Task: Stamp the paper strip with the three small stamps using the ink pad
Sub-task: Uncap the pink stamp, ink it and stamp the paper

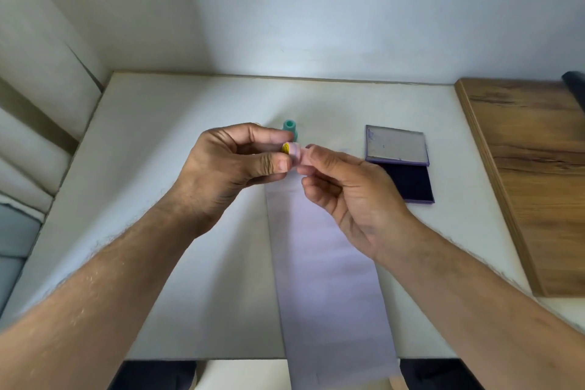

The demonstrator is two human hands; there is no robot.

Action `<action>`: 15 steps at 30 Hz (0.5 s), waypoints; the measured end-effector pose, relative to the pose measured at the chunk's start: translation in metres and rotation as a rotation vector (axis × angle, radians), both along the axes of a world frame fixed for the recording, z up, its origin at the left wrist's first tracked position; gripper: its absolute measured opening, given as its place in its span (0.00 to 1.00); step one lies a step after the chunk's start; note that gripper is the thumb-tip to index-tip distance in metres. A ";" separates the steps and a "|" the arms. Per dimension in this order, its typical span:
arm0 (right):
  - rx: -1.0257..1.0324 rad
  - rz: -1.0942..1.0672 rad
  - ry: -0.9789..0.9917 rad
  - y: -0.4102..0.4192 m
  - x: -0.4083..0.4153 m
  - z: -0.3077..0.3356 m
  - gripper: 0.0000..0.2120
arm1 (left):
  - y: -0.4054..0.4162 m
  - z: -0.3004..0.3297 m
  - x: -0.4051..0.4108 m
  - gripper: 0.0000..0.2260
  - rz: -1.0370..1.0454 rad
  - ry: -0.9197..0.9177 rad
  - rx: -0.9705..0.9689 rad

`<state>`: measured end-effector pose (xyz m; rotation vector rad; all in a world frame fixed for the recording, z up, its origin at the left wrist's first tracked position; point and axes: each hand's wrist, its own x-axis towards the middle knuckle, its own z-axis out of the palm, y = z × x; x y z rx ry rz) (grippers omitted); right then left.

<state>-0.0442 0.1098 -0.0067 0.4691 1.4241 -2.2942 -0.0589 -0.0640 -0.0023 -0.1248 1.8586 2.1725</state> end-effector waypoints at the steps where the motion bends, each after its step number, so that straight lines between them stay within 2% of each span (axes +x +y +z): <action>1: -0.043 0.008 -0.033 0.000 0.001 -0.002 0.04 | 0.000 0.000 0.000 0.12 -0.004 0.028 -0.033; 4: -0.104 -0.002 -0.079 0.001 0.000 -0.005 0.12 | 0.004 0.001 0.003 0.15 0.000 0.097 -0.145; 6: -0.095 -0.047 -0.084 0.001 -0.002 -0.005 0.10 | 0.006 0.000 0.004 0.21 0.005 0.101 -0.180; 8: -0.024 -0.129 -0.049 0.001 -0.008 -0.003 0.04 | 0.007 -0.002 0.004 0.26 0.031 0.078 -0.214; 10: 0.171 -0.220 0.040 0.004 -0.018 -0.004 0.10 | 0.007 -0.004 0.002 0.25 0.079 0.066 -0.291; 11: 0.333 -0.242 0.107 0.005 -0.023 -0.004 0.12 | 0.006 -0.005 0.002 0.23 0.098 0.059 -0.334; 13: 0.662 -0.233 0.252 0.007 -0.033 -0.005 0.11 | 0.007 -0.007 0.003 0.20 0.103 0.053 -0.406; 15: 0.907 -0.222 0.366 0.005 -0.042 -0.010 0.09 | 0.008 -0.008 0.004 0.19 0.086 0.060 -0.465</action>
